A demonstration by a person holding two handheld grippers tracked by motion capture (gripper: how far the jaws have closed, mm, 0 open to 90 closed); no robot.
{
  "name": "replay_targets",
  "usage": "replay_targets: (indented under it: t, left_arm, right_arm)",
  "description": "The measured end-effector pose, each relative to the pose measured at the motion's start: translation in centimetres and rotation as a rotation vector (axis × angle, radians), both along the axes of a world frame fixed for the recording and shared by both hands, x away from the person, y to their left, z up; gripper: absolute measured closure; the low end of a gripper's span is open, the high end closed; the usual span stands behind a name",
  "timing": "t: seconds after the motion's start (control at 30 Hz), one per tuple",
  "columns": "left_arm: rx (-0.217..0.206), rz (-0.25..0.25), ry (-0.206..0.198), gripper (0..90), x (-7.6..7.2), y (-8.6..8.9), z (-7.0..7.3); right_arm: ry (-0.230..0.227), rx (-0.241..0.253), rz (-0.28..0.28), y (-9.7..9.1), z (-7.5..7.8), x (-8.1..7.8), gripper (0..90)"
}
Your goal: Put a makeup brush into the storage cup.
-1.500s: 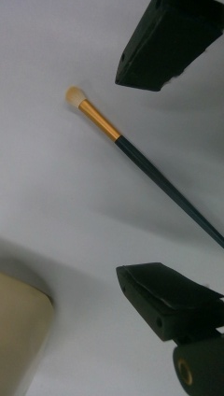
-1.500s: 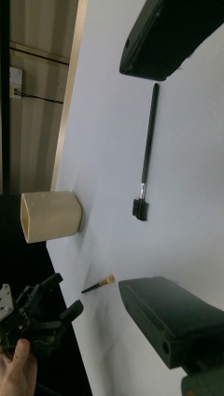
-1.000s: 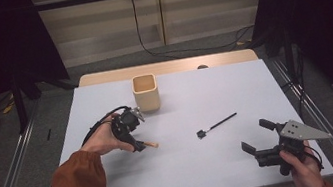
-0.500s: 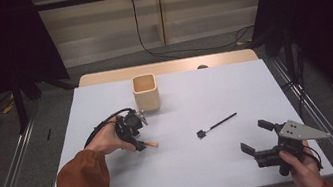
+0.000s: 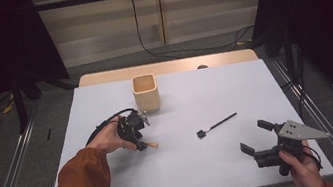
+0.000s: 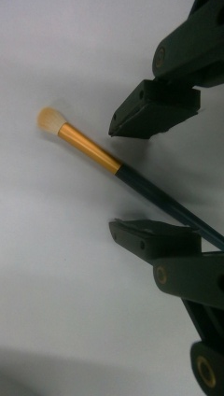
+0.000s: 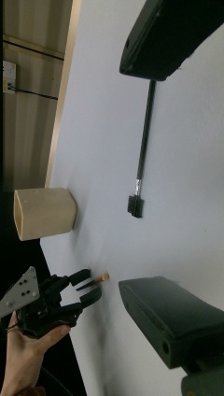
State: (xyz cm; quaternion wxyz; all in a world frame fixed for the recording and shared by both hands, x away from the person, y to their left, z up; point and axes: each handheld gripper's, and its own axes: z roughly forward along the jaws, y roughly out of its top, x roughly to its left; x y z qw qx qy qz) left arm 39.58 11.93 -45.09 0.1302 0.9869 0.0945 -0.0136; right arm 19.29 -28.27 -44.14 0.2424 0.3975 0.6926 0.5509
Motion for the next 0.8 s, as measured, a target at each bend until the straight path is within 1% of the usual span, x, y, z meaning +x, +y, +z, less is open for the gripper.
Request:
replay_targets:
  t: [0.03,0.07,0.1,0.13,0.17,0.2,0.23,0.27,0.3,0.33,0.37,0.4,0.43,0.5,0.53,0.57,0.6,0.67,0.7,0.73,0.8]
  left_arm:
    - [0.008,-0.003,0.011,48.4,-0.02,-0.13,0.07]
    - [0.006,-0.002,0.012,48.4,-0.02,-0.14,0.04]
    - [0.015,-0.009,0.018,49.2,0.1,-0.18,0.1]
    - [0.023,-0.01,0.0,49.2,0.05,-0.24,0.1]
    - [0.023,-0.014,0.016,49.6,0.16,-0.22,0.15]
    - [0.018,-0.01,0.017,50.4,0.17,-0.2,0.14]
    - [0.011,0.0,0.006,51.2,0.17,-0.12,0.09]
    - [0.007,0.004,0.018,52.8,0.26,-0.07,0.13]
    - [0.008,0.02,0.011,56.8,0.46,0.05,0.22]
    - [-0.001,0.035,0.027,62.0,0.6,0.12,0.22]
    - [0.005,0.035,0.016,65.5,0.74,0.12,0.21]
    - [0.011,0.039,0.028,66.5,0.79,0.06,0.25]
    - [0.016,0.037,0.007,67.9,0.7,-0.02,0.21]
    - [0.024,0.032,0.019,68.8,0.63,-0.12,0.3]
    - [0.017,0.043,0.026,71.8,0.51,-0.16,0.26]
    - [0.024,0.034,0.016,73.9,0.47,-0.21,0.28]
    - [0.026,0.027,0.024,76.7,0.47,-0.25,0.3]
    - [0.016,0.033,0.034,83.4,0.43,-0.25,0.23]
    - [0.015,0.033,0.037,83.5,0.5,-0.19,0.21]
    - [0.005,0.046,0.051,83.6,0.49,-0.15,0.21]
    - [0.01,0.041,0.05,83.6,0.58,-0.11,0.24]
  right_arm:
    - [-0.001,-0.001,0.001,0.01,0.01,-0.01,0.0]
    - [-0.001,-0.001,0.001,0.01,0.01,-0.01,0.0]
    - [0.002,0.0,0.001,0.01,0.0,-0.01,0.0]
    - [0.002,0.0,0.001,0.01,0.0,-0.01,0.0]
    - [0.001,0.001,0.002,0.0,0.0,0.0,0.0]
    - [0.0,0.001,0.002,-0.03,-0.01,0.0,0.0]
    - [0.001,0.002,0.001,-0.04,-0.01,0.01,0.0]
    - [0.003,0.005,0.0,-0.03,-0.02,0.01,0.0]
    - [0.003,0.006,0.001,-0.01,-0.02,0.01,0.0]
    - [0.003,0.003,0.002,-0.01,-0.03,0.05,0.0]
    - [0.004,0.005,0.001,-0.01,-0.04,0.03,0.0]
    - [0.004,0.006,0.001,0.0,-0.03,0.02,0.0]
    - [0.004,0.005,-0.001,-0.04,-0.03,0.02,0.0]
    - [0.004,0.005,-0.001,-0.04,-0.03,0.02,0.0]
    - [0.004,0.005,0.0,-0.04,-0.02,-0.01,0.0]
    - [0.002,0.002,0.003,-0.05,-0.02,-0.02,0.0]
    - [0.003,0.002,0.002,-0.03,-0.02,-0.03,0.0]
    - [0.003,0.005,0.003,0.0,-0.01,-0.03,0.0]
    - [0.003,0.006,0.003,0.0,-0.01,-0.03,0.0]
    - [0.002,0.005,0.006,-0.02,-0.02,-0.01,0.0]
    - [0.004,0.006,0.004,-0.04,-0.04,0.02,0.0]
